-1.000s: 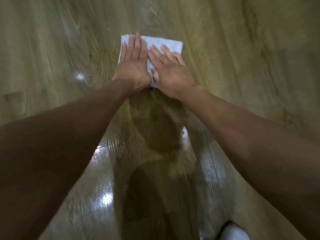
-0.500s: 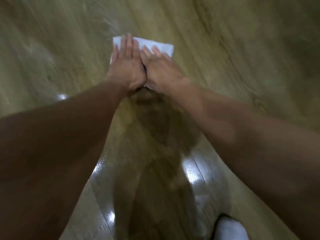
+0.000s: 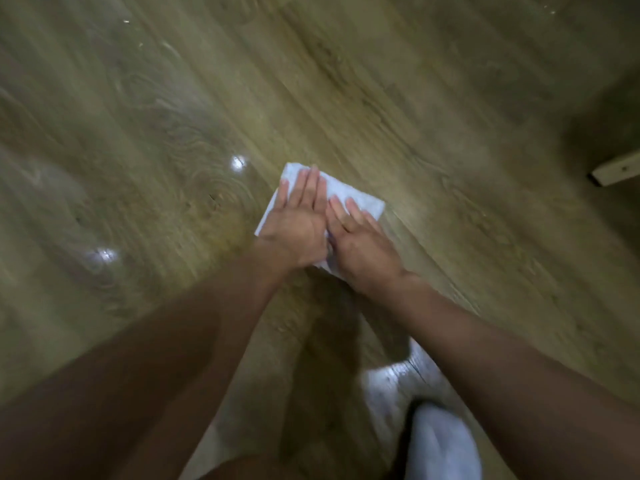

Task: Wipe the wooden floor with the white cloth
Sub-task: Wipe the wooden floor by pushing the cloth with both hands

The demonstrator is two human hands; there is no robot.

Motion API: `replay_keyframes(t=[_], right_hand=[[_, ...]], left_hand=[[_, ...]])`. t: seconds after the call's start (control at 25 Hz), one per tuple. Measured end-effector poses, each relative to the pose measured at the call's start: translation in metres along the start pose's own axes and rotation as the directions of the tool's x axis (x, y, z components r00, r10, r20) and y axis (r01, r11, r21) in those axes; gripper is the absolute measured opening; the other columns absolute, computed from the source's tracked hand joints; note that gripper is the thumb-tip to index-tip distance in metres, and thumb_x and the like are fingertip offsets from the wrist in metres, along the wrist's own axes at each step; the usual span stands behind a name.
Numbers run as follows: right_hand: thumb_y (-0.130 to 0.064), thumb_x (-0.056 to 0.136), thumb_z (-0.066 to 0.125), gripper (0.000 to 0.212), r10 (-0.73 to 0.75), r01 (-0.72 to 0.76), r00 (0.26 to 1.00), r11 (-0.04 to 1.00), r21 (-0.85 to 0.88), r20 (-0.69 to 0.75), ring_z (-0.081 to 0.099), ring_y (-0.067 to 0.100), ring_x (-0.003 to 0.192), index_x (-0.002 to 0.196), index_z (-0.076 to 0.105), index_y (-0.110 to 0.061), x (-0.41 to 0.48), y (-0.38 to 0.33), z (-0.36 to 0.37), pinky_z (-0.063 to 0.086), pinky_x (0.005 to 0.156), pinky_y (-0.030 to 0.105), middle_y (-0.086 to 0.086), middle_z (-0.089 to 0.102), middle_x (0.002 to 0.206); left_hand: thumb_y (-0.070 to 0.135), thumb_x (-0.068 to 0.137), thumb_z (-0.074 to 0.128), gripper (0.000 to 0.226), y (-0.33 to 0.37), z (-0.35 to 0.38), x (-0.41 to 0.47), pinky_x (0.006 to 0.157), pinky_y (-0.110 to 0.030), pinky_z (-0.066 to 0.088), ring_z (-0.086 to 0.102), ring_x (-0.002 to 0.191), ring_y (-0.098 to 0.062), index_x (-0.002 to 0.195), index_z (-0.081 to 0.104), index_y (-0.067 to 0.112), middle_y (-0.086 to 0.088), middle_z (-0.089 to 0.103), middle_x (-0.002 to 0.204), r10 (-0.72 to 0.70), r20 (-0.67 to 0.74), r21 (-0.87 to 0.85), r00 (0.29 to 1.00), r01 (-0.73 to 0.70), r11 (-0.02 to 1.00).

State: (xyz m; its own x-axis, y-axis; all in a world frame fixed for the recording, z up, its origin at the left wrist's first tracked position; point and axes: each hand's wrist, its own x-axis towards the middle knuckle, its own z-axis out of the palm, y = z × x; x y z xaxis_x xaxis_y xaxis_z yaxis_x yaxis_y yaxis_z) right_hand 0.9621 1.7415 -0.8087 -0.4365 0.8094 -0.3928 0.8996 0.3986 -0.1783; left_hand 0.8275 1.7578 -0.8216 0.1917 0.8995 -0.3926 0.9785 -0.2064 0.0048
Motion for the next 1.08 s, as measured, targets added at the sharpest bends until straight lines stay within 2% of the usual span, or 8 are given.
replay_keyframes(t=[0.12, 0.24, 0.36, 0.48, 0.64, 0.84, 0.96, 1.08], right_hand=[[-0.046, 0.099, 0.036, 0.073, -0.002, 0.000, 0.999, 0.999, 0.052, 0.035, 0.000, 0.022, 0.148, 0.153, 0.000, -0.012, 0.056, 0.010, -0.029, 0.007, 0.118, 0.036, 0.000, -0.002, 0.162], [-0.063, 0.086, 0.050, 0.097, -0.013, 0.009, 0.999, 0.997, 0.083, 0.052, -0.001, 0.021, 0.148, 0.153, -0.002, -0.017, 0.096, 0.019, -0.042, 0.006, 0.119, 0.037, -0.003, -0.001, 0.162], [-0.060, 0.088, 0.050, 0.093, -0.032, 0.032, 0.999, 0.996, 0.084, -0.010, -0.001, 0.020, 0.148, 0.153, 0.000, -0.017, 0.099, 0.018, -0.042, 0.003, 0.119, 0.036, -0.004, 0.001, 0.161], [-0.040, 0.098, 0.038, 0.071, -0.031, 0.037, 0.996, 0.997, 0.065, -0.082, -0.005, 0.019, 0.148, 0.153, 0.000, -0.017, 0.097, 0.017, -0.036, 0.000, 0.119, 0.036, -0.004, -0.001, 0.162], [-0.036, 0.101, 0.023, 0.057, 0.019, -0.001, 0.988, 0.993, 0.120, -0.152, 0.001, 0.016, 0.148, 0.153, 0.008, -0.019, 0.089, 0.018, -0.021, 0.002, 0.119, 0.033, -0.005, 0.005, 0.161], [-0.032, 0.102, 0.023, 0.053, 0.208, -0.205, 0.944, 0.978, 0.040, -0.255, 0.011, 0.020, 0.148, 0.152, 0.018, -0.014, -0.001, 0.028, 0.016, 0.011, 0.118, 0.034, 0.001, 0.018, 0.159], [-0.032, 0.102, 0.028, 0.053, 0.219, -0.218, 0.951, 0.976, 0.025, -0.217, 0.016, 0.018, 0.147, 0.152, 0.019, -0.017, 0.009, 0.063, 0.001, 0.015, 0.116, 0.034, -0.001, 0.019, 0.159], [-0.043, 0.097, 0.035, 0.066, 0.323, -0.314, 0.932, 0.946, 0.077, -0.163, 0.010, 0.020, 0.148, 0.153, 0.010, -0.018, 0.072, 0.089, -0.032, 0.012, 0.118, 0.037, -0.002, 0.009, 0.161]], left_hand=[[0.034, 0.093, 0.035, 0.078, -0.016, -0.031, 0.052, 0.120, -0.047, 0.001, -0.011, 0.147, -0.026, 0.150, -0.008, 0.001, -0.013, -0.013, 0.159, -0.096, 0.069, -0.043, 0.993, 0.099, 0.994], [0.037, 0.098, 0.031, 0.072, -0.020, -0.050, 0.091, 0.118, -0.050, 0.008, -0.012, 0.147, -0.027, 0.151, -0.009, 0.008, -0.010, -0.016, 0.159, -0.243, 0.155, -0.071, 0.958, 0.256, 0.964], [0.042, 0.096, 0.037, 0.079, -0.021, -0.058, 0.082, 0.116, -0.050, 0.010, -0.013, 0.147, -0.030, 0.151, -0.011, 0.013, -0.015, -0.017, 0.158, -0.308, 0.153, -0.076, 0.939, 0.322, 0.944], [0.033, 0.098, 0.034, 0.073, -0.033, -0.047, 0.058, 0.121, -0.043, 0.004, -0.009, 0.147, -0.033, 0.150, -0.007, 0.001, -0.024, -0.010, 0.157, -0.147, 0.058, -0.028, 0.987, 0.149, 0.988], [0.031, 0.099, 0.021, 0.066, -0.043, -0.027, 0.049, 0.121, -0.043, 0.002, -0.007, 0.147, -0.035, 0.149, -0.005, -0.004, -0.025, -0.006, 0.157, -0.023, -0.046, 0.127, 0.999, 0.029, 0.991], [0.034, 0.090, 0.025, 0.074, 0.002, -0.012, 0.048, 0.120, -0.048, -0.003, -0.007, 0.147, -0.035, 0.149, 0.001, -0.003, -0.024, -0.003, 0.157, 0.363, -0.070, 0.233, 0.929, -0.339, 0.912], [0.037, 0.094, 0.028, 0.074, 0.018, -0.020, 0.066, 0.119, -0.050, -0.002, -0.008, 0.146, -0.036, 0.149, -0.002, -0.004, -0.026, -0.005, 0.157, 0.345, -0.059, 0.264, 0.937, -0.319, 0.910], [0.035, 0.099, 0.026, 0.068, 0.028, -0.056, 0.124, 0.119, -0.050, -0.002, -0.012, 0.147, -0.030, 0.150, -0.005, 0.001, -0.017, -0.011, 0.159, 0.212, -0.029, 0.065, 0.977, -0.210, 0.976]])
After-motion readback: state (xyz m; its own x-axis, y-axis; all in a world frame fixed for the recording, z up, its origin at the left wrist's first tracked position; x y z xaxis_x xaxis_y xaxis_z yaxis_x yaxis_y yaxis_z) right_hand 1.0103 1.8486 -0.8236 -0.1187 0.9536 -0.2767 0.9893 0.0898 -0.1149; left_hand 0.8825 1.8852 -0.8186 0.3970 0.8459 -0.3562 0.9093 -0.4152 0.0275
